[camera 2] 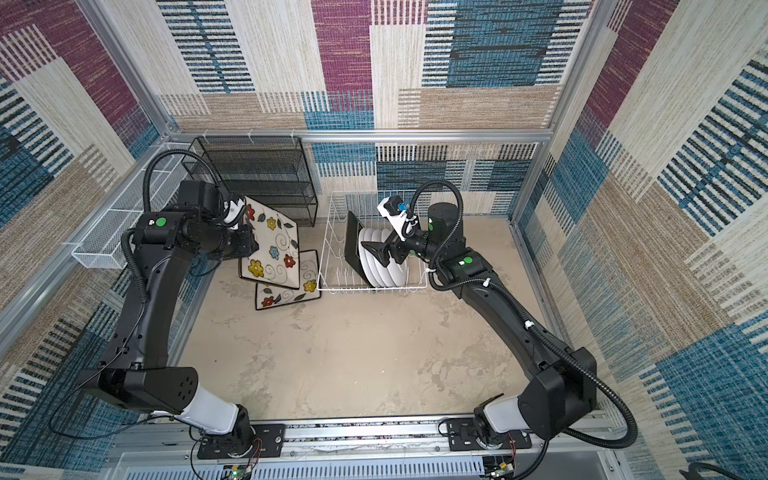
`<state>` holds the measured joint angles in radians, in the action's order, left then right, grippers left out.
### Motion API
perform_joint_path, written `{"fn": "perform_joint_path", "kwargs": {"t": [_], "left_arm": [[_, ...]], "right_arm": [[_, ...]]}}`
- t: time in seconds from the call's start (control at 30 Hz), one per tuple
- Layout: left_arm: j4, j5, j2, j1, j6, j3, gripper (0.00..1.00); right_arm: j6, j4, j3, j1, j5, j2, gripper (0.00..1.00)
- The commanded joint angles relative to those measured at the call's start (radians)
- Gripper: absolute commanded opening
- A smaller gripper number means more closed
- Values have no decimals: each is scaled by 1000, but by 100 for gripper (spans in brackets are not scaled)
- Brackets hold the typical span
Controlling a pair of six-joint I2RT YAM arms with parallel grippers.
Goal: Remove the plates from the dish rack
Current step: 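Lower the flowered plate onto the first plate while the right gripper withdraws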
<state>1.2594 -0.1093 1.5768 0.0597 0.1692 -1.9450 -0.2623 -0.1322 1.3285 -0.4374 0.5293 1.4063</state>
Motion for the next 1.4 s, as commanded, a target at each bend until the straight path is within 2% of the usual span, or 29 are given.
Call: {"fn": "perform_joint_path", "kwargs": {"t": [0.0,0.23,0.4,0.7,0.83,1.1,1.23,1.37], "left_arm": [[-100,-4,7,-4,-20,20,0],[-202,-41,16,-23,9,140,0],[-271,-59,10,-51,29,227,0],[-439,-195,-17,-117,64,405,0],[-457,-218,0,-137,66,432,0],[-591,-340,17,-185,99,534,0],[-624,-419,46,-212,102,548,0],[-626,-443,78,-228,92,538,0]], "right_arm": [[9,0,9,0,3,5,100],[0,-16,-14,-9,63,18,100],[-3,-36,-18,-20,58,28,100],[0,-38,-33,-23,47,26,100],[9,-31,-23,-23,45,21,100],[3,-40,-5,-23,43,28,100],[11,-52,-5,-23,32,22,100],[21,-59,-4,-24,24,22,100]]}}
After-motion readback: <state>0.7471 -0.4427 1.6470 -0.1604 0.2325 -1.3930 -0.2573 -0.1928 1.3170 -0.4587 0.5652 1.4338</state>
